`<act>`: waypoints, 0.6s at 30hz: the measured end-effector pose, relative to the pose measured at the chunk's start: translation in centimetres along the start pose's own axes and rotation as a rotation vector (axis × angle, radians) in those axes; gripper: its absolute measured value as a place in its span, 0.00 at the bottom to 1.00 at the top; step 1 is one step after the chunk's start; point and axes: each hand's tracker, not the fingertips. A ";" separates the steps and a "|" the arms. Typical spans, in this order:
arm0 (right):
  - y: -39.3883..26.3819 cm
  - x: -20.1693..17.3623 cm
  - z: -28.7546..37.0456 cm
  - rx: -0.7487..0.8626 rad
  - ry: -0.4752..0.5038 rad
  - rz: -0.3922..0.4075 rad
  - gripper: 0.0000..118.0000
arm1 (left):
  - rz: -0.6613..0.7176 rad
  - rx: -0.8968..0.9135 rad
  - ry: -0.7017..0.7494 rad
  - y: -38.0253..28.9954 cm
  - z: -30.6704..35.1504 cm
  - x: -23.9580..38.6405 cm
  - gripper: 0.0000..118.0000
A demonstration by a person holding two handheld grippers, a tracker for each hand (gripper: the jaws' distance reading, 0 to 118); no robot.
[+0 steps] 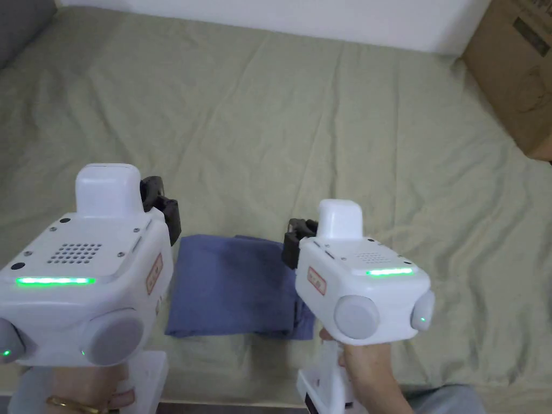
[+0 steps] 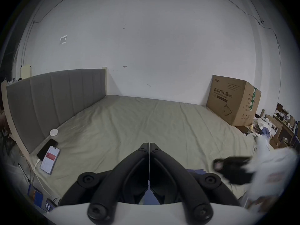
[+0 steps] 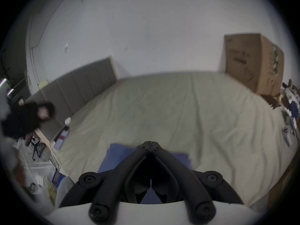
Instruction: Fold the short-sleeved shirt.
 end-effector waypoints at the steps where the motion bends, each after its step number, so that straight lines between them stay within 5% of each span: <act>1: -1.0 -0.5 -1.8 -0.039 -0.019 0.006 0.00 | -0.004 -0.004 0.002 0.0 0.1 -0.2 0.00; 7: -7.5 -0.8 -8.6 -0.232 -0.147 0.075 0.00 | 0.044 -0.041 0.016 -0.1 0.5 -2.2 0.01; 9: -7.3 -1.3 -7.8 -0.165 -0.159 0.095 0.00 | 0.078 -0.093 0.005 0.0 -0.2 -3.0 0.21; 11: -6.8 -1.4 -7.8 -0.191 -0.159 0.109 0.00 | 0.096 -0.195 -0.015 0.3 -1.6 -3.7 0.70; 12: -6.8 -1.1 -7.9 -0.193 -0.155 0.113 0.00 | 0.117 -0.255 -0.034 0.4 -2.7 -4.2 0.81; 18: -6.6 -0.6 -7.7 -0.203 -0.130 0.076 0.00 | 0.414 -0.654 -0.354 -2.7 -10.9 -8.8 0.83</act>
